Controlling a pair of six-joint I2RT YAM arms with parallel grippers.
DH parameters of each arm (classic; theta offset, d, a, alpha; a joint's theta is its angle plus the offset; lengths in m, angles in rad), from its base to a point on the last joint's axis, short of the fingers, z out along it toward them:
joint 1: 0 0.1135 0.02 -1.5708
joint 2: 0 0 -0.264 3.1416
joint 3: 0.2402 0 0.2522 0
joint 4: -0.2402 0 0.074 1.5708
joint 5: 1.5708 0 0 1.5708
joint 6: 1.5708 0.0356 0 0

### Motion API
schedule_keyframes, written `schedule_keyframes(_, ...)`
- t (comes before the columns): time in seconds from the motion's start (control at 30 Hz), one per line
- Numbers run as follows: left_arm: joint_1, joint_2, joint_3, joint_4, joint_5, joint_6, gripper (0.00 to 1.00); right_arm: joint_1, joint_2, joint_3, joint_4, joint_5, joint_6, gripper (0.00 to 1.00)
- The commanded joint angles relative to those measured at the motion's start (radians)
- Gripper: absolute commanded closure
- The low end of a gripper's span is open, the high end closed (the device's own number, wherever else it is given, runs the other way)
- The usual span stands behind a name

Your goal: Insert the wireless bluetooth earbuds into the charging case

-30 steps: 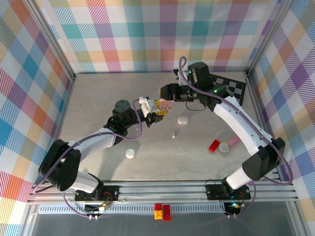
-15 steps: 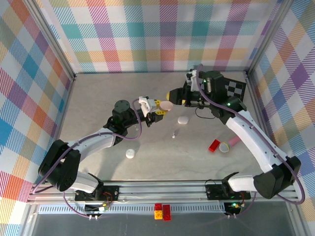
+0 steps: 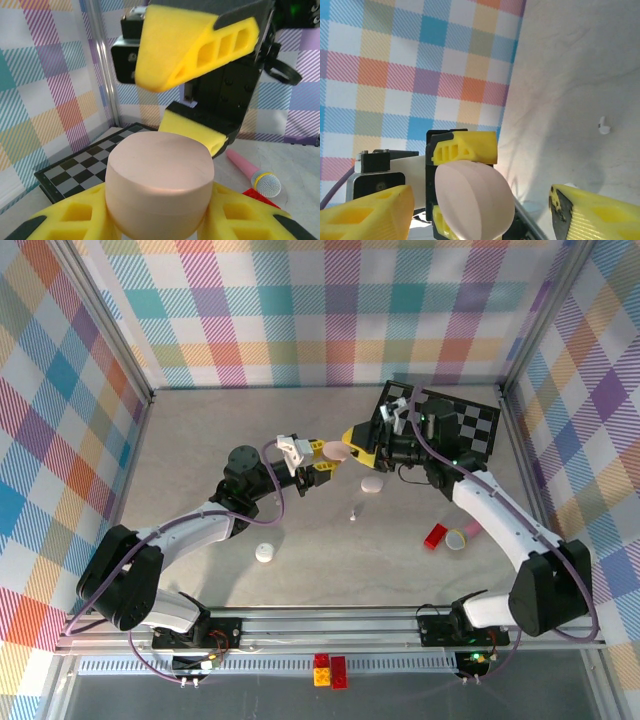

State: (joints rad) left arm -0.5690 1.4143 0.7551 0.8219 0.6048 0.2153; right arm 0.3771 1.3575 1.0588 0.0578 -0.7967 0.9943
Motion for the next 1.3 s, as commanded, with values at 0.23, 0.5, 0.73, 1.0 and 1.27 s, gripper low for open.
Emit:
schedule_keyframes(0.23, -0.003, -0.020, 0.009, 0.043, 0.023, -0.013, 0.64, 0.034, 0.061, -0.046, 0.368, -0.103, 0.221, 0.51)
schedule_keyframes(0.5, -0.003, -0.012, 0.010, 0.038, 0.014, -0.007, 0.64, 0.034, 0.089, -0.057, 0.472, -0.130, 0.297, 0.63)
schedule_keyframes(0.73, -0.003, -0.023, 0.003, 0.041, -0.007, 0.000, 0.64, 0.034, 0.078, -0.072, 0.420, -0.137, 0.266, 0.46)
schedule_keyframes(1.0, -0.003, -0.006, 0.013, 0.053, -0.005, -0.004, 0.64, 0.046, 0.067, -0.094, 0.443, -0.136, 0.270, 0.59)
schedule_keyframes(1.27, -0.003, -0.025, 0.008, 0.039, -0.005, -0.006, 0.62, 0.046, 0.061, -0.079, 0.431, -0.117, 0.244, 0.79)
